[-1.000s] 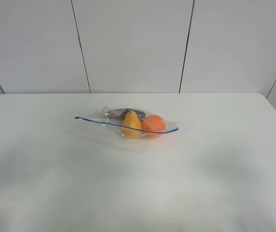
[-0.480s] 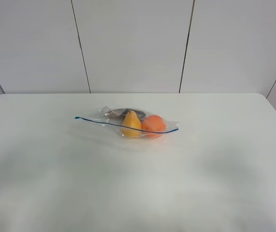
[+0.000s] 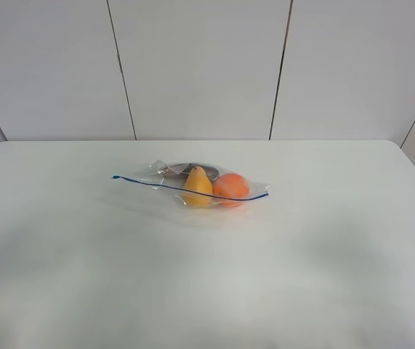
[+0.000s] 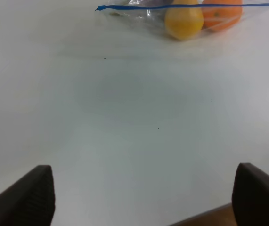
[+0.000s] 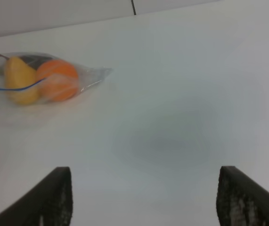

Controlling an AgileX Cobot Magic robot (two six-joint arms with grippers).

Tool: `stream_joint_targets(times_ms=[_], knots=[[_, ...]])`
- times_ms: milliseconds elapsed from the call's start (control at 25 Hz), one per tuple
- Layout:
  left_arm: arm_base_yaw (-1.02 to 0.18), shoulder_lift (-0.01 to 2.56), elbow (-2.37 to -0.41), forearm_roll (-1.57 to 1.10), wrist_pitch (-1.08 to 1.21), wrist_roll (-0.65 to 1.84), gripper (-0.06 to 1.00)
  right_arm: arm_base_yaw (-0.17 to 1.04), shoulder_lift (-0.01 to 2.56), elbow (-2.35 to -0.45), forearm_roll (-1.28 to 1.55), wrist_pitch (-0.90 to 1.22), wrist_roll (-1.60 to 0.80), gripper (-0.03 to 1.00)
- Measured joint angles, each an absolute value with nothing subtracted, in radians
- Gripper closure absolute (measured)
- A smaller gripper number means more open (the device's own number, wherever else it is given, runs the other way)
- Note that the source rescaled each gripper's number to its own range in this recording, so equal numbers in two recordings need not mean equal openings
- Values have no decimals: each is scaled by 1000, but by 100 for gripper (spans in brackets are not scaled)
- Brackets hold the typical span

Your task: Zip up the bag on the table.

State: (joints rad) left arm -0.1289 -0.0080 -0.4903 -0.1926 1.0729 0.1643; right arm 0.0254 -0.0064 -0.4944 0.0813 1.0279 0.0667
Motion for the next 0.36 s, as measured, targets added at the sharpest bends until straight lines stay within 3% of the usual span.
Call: stream_joint_targets(times_ms=[360], knots=[[-129, -8, -490, -193, 1073, 164, 1, 25, -6, -494, 81, 1028, 67, 24]])
